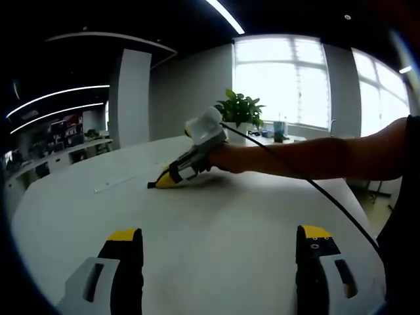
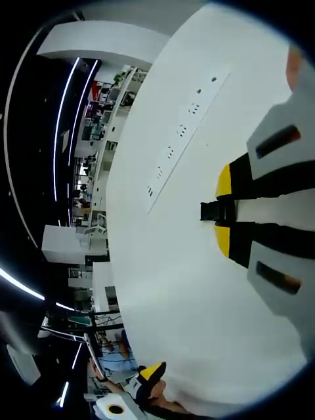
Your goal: Snap the two parts of the plastic buckle together until the buckle closes and remains connected.
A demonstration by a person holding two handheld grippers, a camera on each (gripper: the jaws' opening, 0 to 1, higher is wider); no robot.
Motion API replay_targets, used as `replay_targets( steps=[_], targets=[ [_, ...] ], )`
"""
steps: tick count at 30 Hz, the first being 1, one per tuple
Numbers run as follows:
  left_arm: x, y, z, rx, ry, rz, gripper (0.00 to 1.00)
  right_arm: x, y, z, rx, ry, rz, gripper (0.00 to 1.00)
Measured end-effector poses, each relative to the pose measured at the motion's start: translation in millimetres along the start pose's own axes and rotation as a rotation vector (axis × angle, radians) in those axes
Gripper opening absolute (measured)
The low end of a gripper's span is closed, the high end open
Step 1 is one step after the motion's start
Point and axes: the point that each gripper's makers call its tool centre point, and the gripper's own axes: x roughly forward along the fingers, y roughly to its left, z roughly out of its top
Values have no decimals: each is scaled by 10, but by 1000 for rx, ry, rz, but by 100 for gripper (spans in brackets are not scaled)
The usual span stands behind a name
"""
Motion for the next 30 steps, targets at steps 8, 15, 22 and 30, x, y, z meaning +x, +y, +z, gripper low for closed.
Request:
replay_targets(
  steps=[8,15,22,30],
  targets=[
    [0,1,1,0,0,-1,98,6,12,-3,-2,2,3,11],
    [4,-2,1,1,1,-2,98,14,20,0,4,-3,11,11],
    [9,1,-7,6,6,1,98,6,24,-4,10,-5,12,11],
    [16,16,-14,11,12,3,98,-20,61,-15,19,-7,14,11]
  ],
)
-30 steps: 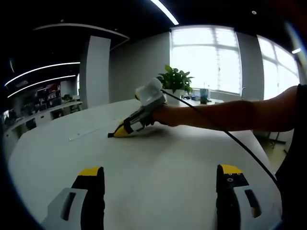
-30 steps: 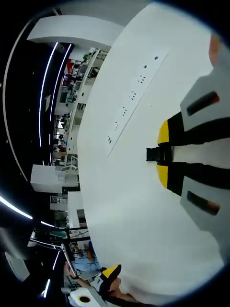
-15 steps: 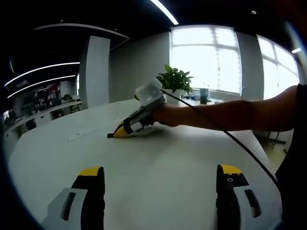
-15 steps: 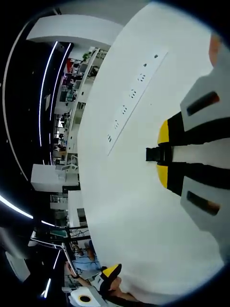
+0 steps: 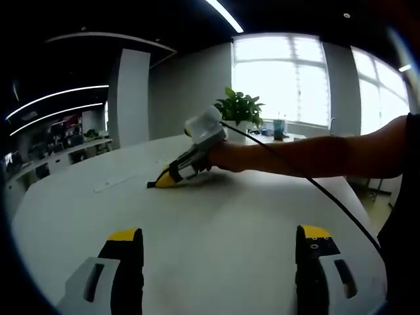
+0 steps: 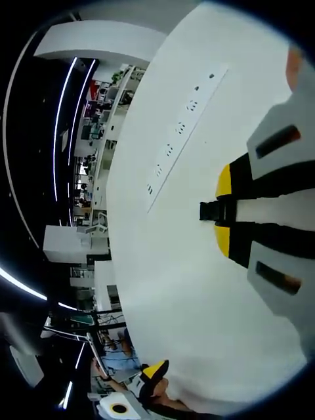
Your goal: Snap the two parts of the plastic buckle together until the buckle closes and remains connected.
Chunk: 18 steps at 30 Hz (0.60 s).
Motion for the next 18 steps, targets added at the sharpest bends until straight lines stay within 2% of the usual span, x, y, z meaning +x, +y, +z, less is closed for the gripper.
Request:
replay_targets(
  steps=[10,18],
  targets=[
    [3,2,-1,2,2,0,98,13,-38,1,8,0,0,12],
    [10,0,-4,6,5,0,97,21,-63,11,-18,-8,11,12]
  ],
)
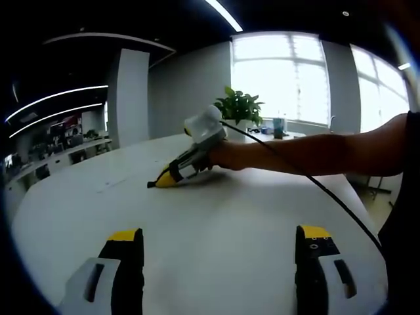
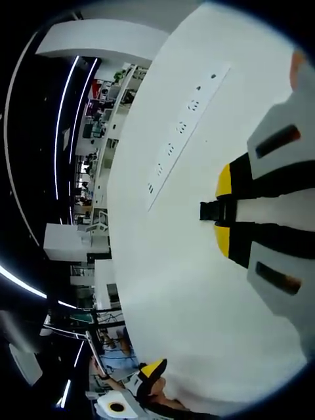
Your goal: Snap the two parts of the plastic buckle together until the buckle closes and remains connected.
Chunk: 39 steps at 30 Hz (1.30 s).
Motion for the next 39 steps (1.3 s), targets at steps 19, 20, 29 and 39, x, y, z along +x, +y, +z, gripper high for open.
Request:
replay_targets(
  steps=[19,20,29,39],
  targets=[
    [4,-28,-25,0,6,-7,98,12,156,82,-5,-58,60,78],
    [5,-27,-24,-2,5,-6,98,19,166,99,-1,-69,66,86],
    [-8,19,0,-22,-4,12,99,30,192,152,-3,-100,84,100],
    [-2,7,-1,-18,-2,9,99,3,192,96,18,-68,71,100]
  ],
)
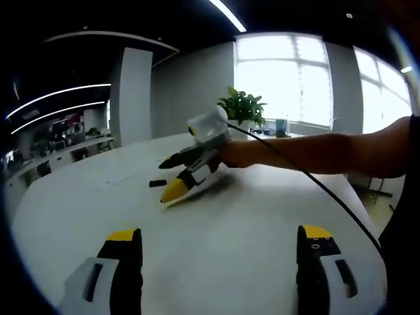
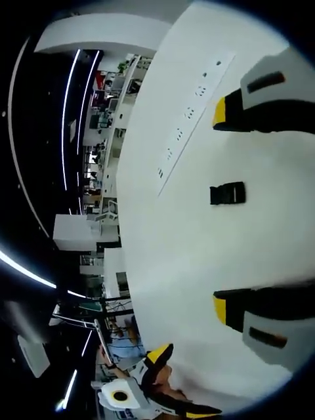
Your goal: Snap the two parts of the plastic buckle together until the buckle closes and remains connected.
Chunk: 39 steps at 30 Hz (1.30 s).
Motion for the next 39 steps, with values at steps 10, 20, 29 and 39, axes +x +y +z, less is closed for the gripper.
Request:
replay_targets(
  steps=[10,20,29,39],
  targets=[
    [-5,-2,18,-1,-6,-1,99,2,-48,2,21,-16,-34,100],
    [-27,-16,38,-11,-18,-8,99,-8,-113,22,49,-53,-86,100],
    [-48,63,31,0,-22,21,99,-83,-162,19,70,-79,-166,100],
    [-51,136,37,-3,-34,40,99,-224,-151,22,88,-98,-215,100]
  ],
)
